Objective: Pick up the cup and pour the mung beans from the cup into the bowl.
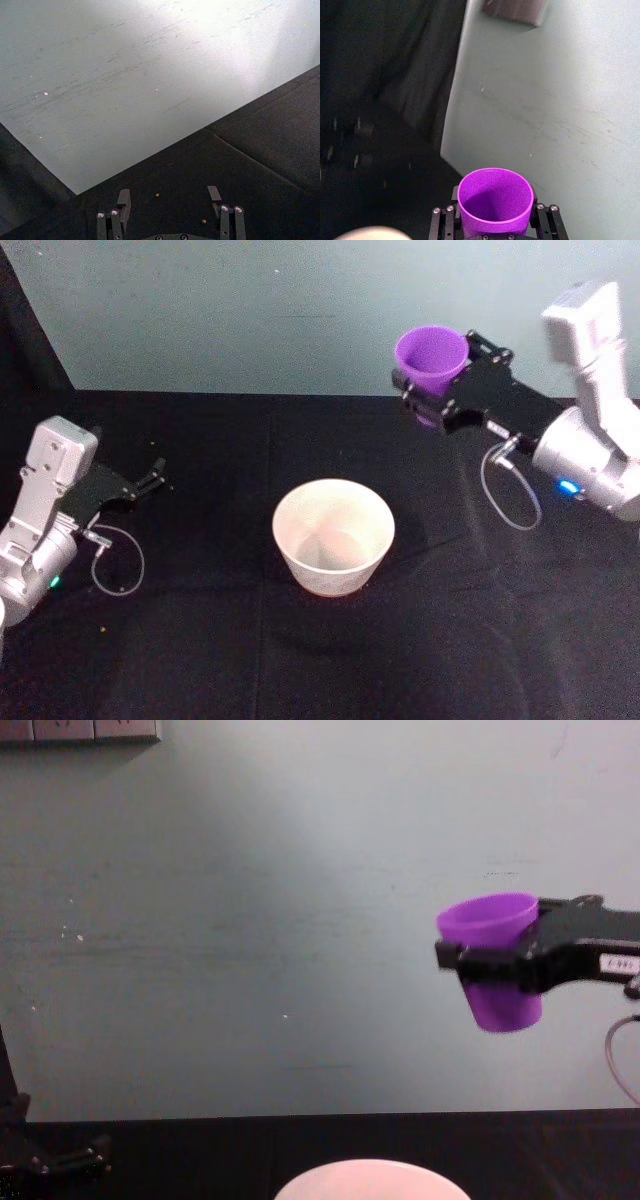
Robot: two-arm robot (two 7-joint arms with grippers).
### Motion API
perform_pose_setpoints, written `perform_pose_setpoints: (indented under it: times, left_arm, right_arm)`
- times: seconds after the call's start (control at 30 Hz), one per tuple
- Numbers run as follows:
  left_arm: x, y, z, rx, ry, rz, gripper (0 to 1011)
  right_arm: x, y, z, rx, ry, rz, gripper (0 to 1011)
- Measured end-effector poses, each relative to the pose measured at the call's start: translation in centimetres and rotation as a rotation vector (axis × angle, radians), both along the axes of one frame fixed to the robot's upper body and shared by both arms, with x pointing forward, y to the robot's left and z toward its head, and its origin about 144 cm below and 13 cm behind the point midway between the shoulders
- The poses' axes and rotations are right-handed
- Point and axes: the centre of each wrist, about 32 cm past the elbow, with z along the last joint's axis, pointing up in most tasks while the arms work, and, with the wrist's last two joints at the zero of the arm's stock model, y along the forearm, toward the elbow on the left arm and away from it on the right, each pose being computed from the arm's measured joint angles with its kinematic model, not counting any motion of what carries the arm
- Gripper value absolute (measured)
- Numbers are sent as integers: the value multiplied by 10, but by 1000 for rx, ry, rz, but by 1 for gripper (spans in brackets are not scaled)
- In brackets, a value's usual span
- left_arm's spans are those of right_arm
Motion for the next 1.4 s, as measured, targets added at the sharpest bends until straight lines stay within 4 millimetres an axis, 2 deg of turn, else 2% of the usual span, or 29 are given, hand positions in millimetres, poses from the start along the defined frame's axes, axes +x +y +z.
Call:
perform_pose_setpoints:
  times: [0.17, 0.3, 0.53, 0.87, 1.4]
  left_arm:
    - [0, 0, 0, 0, 0, 0, 1000]
    - [0, 0, 0, 0, 0, 0, 1000]
    - [0, 0, 0, 0, 0, 0, 1000]
    - [0, 0, 0, 0, 0, 0, 1000]
    - [0, 0, 0, 0, 0, 0, 1000]
  right_arm:
    - [2, 4, 1, -175, -52, 19, 743]
    - [1, 11, 3, -395, -119, 41, 743]
    - [-3, 22, 4, -626, -202, 58, 743]
    - [-6, 34, -3, -853, -289, 76, 743]
    - [-9, 48, -16, -1070, -396, 119, 743]
